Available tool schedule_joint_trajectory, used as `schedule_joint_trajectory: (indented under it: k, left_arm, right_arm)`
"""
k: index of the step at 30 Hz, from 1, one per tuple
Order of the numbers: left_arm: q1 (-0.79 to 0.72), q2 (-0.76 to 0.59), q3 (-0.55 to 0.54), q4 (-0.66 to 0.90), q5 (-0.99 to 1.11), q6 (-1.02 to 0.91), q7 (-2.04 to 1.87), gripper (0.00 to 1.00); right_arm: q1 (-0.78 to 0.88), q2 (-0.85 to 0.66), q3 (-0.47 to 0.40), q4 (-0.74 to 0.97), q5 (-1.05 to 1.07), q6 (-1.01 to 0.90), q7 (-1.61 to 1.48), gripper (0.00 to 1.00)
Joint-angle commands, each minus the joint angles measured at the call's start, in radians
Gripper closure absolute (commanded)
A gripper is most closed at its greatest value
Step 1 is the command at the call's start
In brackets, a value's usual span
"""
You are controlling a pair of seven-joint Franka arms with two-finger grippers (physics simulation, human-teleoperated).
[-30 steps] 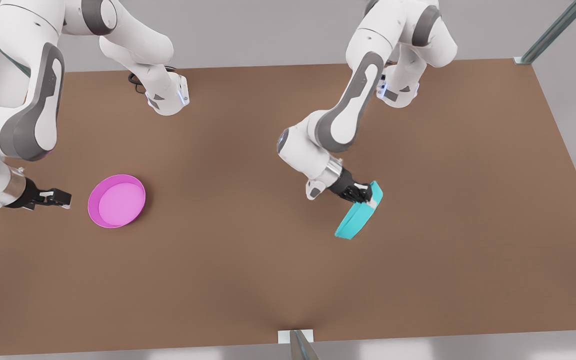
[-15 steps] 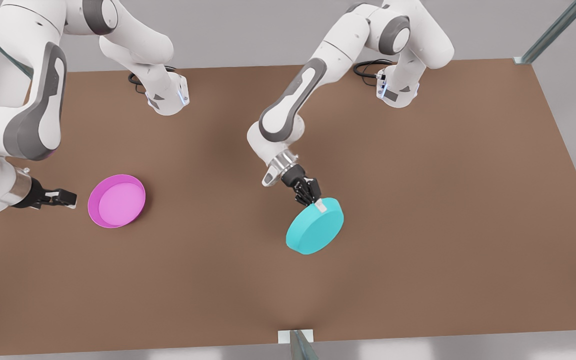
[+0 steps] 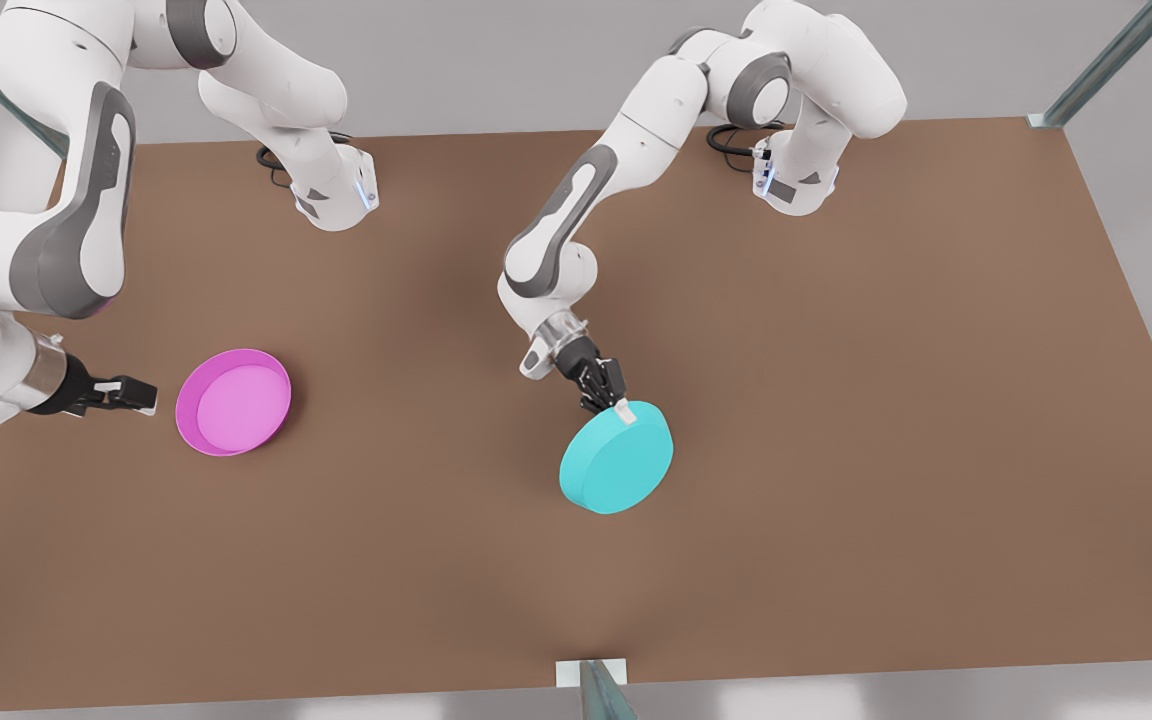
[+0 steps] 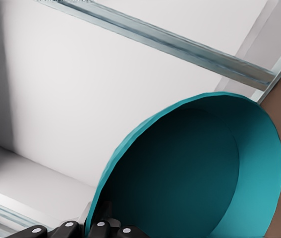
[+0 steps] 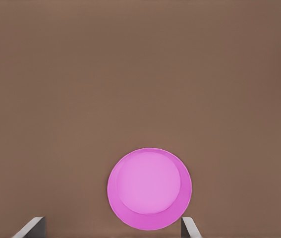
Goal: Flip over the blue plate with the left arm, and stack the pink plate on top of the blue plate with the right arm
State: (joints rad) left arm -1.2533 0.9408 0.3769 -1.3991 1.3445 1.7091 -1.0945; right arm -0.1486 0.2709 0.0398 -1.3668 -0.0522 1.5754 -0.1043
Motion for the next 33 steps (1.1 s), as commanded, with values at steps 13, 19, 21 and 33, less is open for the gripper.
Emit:
schedule_joint_trajectory:
  k: [13, 19, 21, 33]
  left_arm:
    - [0.0, 0.044, -0.009, 0.006, -0.036, 0.001, -0.012, 0.0]
    - [0.002, 0.046, -0.05, 0.012, -0.172, 0.006, -0.012, 0.0]
    - [0.006, 0.049, -0.084, 0.051, -0.352, 0.041, -0.013, 0.0]
    - [0.212, -0.123, -0.216, 0.491, -1.501, -0.054, -0.021, 0.0]
  right_arm:
    - [-0.006, 0.007, -0.001, 0.0, -0.002, 0.009, -0.009, 0.0]
    - [-0.008, 0.002, -0.001, 0.0, -0.002, 0.0, -0.011, 0.0]
    - [-0.008, 0.001, -0.001, 0.002, -0.002, 0.0, -0.012, 0.0]
    - [-0.022, 0.004, -0.006, -0.005, 0.005, -0.008, -0.051, 0.0]
